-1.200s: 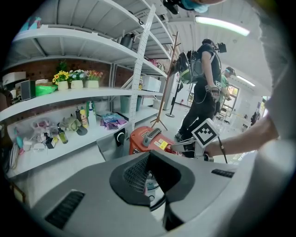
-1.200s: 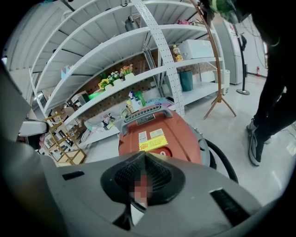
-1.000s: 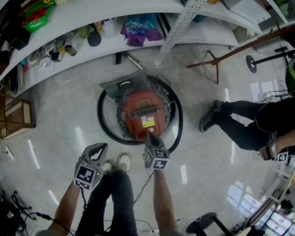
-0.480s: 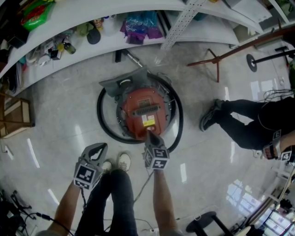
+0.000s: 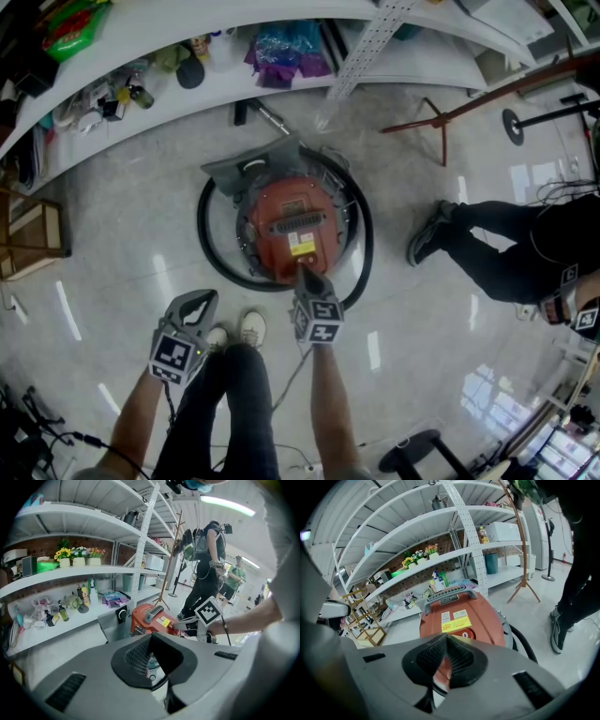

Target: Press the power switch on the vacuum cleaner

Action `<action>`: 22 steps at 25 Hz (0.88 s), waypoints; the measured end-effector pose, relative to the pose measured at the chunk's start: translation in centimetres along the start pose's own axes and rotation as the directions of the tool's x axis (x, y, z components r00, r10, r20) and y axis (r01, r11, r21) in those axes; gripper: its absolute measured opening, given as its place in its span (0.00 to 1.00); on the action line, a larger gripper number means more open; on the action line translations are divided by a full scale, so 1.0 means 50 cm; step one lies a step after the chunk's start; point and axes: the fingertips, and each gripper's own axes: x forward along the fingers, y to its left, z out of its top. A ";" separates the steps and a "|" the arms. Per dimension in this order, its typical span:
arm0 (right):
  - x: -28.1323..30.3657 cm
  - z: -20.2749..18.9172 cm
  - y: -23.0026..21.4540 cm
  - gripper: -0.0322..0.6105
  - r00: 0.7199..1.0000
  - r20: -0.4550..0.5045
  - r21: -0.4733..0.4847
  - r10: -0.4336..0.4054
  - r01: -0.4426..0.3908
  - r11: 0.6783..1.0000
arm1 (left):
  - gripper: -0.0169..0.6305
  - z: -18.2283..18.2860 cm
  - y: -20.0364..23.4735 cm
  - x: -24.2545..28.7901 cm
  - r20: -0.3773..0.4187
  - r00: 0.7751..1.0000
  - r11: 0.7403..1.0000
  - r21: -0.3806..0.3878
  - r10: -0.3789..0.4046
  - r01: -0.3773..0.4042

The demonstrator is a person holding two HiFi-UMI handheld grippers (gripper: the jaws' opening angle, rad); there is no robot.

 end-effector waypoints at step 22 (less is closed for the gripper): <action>0.004 0.002 0.016 0.07 1.000 0.013 -0.008 -0.017 0.017 1.000 | 0.04 -0.008 -0.007 -0.001 -0.007 1.000 1.000 -0.018 -0.003 0.003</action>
